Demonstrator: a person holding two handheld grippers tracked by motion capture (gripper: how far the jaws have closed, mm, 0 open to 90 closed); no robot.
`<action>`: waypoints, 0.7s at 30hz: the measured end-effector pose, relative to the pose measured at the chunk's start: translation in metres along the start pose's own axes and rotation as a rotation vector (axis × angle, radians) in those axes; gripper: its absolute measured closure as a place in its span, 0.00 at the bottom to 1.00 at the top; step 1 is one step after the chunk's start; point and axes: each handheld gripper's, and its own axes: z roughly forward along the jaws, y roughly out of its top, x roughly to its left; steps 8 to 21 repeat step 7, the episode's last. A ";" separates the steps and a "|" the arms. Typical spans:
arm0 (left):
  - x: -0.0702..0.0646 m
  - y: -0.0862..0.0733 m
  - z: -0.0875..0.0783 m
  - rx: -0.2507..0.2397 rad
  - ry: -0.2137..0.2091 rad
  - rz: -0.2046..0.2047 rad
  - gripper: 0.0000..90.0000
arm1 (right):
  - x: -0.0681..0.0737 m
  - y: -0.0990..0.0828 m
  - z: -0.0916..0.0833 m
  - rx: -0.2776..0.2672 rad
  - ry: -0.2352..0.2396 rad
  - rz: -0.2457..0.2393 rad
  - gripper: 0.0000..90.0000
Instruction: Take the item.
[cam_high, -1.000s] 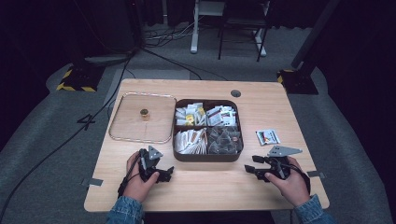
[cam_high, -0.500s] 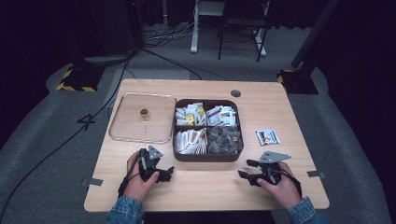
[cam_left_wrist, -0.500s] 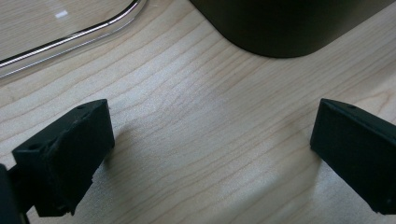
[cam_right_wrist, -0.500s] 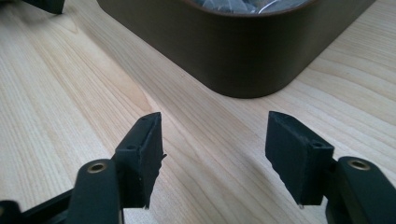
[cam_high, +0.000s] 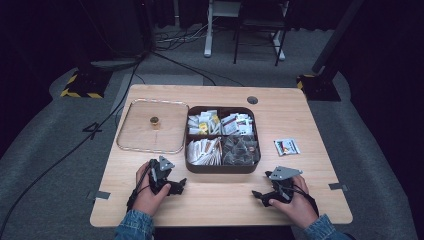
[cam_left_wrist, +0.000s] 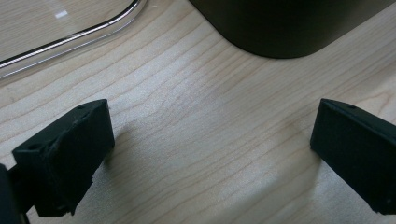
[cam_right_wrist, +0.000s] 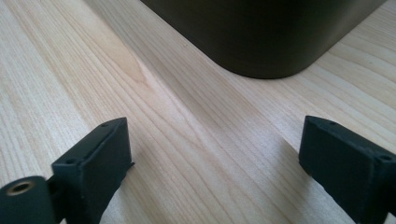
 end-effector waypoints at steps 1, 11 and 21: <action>0.000 0.000 0.000 0.000 0.000 0.001 0.00 | 0.000 0.000 0.000 0.001 0.001 -0.001 0.09; 0.000 0.000 0.000 0.000 0.000 0.001 0.00 | 0.001 0.001 0.001 0.010 0.013 -0.013 0.05; 0.000 0.000 0.000 0.000 0.000 0.001 0.00 | 0.001 0.001 0.001 0.010 0.013 -0.013 0.05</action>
